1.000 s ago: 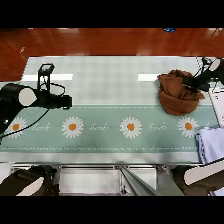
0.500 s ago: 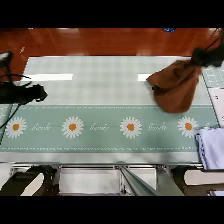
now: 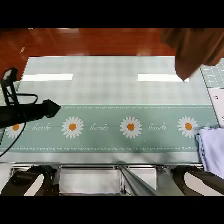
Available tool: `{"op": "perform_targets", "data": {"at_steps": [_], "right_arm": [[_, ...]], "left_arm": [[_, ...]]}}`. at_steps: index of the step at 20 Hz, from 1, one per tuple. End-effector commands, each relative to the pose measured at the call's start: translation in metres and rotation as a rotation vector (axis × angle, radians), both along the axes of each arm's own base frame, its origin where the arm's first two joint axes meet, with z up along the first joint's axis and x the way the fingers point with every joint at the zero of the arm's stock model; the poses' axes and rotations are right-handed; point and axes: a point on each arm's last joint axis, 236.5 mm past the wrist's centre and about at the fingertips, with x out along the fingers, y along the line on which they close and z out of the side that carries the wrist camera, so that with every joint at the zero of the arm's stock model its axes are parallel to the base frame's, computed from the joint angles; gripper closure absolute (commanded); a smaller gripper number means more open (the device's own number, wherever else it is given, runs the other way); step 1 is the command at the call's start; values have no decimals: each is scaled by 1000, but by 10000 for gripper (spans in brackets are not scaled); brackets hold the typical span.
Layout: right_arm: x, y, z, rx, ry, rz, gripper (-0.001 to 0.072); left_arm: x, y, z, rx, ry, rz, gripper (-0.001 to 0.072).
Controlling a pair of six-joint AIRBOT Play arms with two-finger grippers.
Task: Fold the shirts.
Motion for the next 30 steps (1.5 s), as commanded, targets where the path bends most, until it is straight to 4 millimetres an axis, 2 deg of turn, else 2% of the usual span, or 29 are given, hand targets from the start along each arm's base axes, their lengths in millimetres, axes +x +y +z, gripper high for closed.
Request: {"op": "perform_targets", "data": {"at_steps": [1,3,6,9,11,14,16,18,20,21,23,26,27,28,29,30], "right_arm": [[-41,42,37,-25,-101,110,691],[-54,78,26,-40,-58,217,691],[-76,143,4,-45,-2,401,691],[-99,202,-26,3,103,552,691],[-103,228,-64,12,210,583,691],[-97,262,-142,66,387,575,691],[-90,277,-183,153,457,538,691],[-74,272,-219,222,504,449,691],[-54,240,-261,238,567,297,691],[-50,220,-291,216,618,222,691],[-59,187,-358,134,759,131,691],[-102,158,-451,49,969,64,688],[-118,154,-474,55,1033,48,619],[-131,150,-491,64,1081,28,388],[-138,146,-500,53,1100,20,300],[-136,140,-500,37,1101,13,300]], "left_arm": [[-2,-14,-7,-31,-14,-23,201],[4,-10,-3,-35,-39,-3,201],[6,-8,-2,-36,-45,6,201],[6,-8,-2,-34,-46,5,201],[8,-6,-2,-9,-64,-13,201],[11,3,-2,-8,-65,15,201],[10,3,-2,-15,-62,18,201],[8,1,-3,-21,-48,13,201],[5,-2,-4,-32,-35,8,201],[3,-5,-4,-45,-25,4,201],[-1,-14,-7,-90,-1,0,201],[-19,-35,-30,-144,67,-51,201],[-28,-43,-43,-153,103,-73,201],[-39,-54,-57,-169,148,-98,201],[-50,-66,-71,-192,188,-121,201],[-56,-77,-80,-216,213,-136,201]]}}
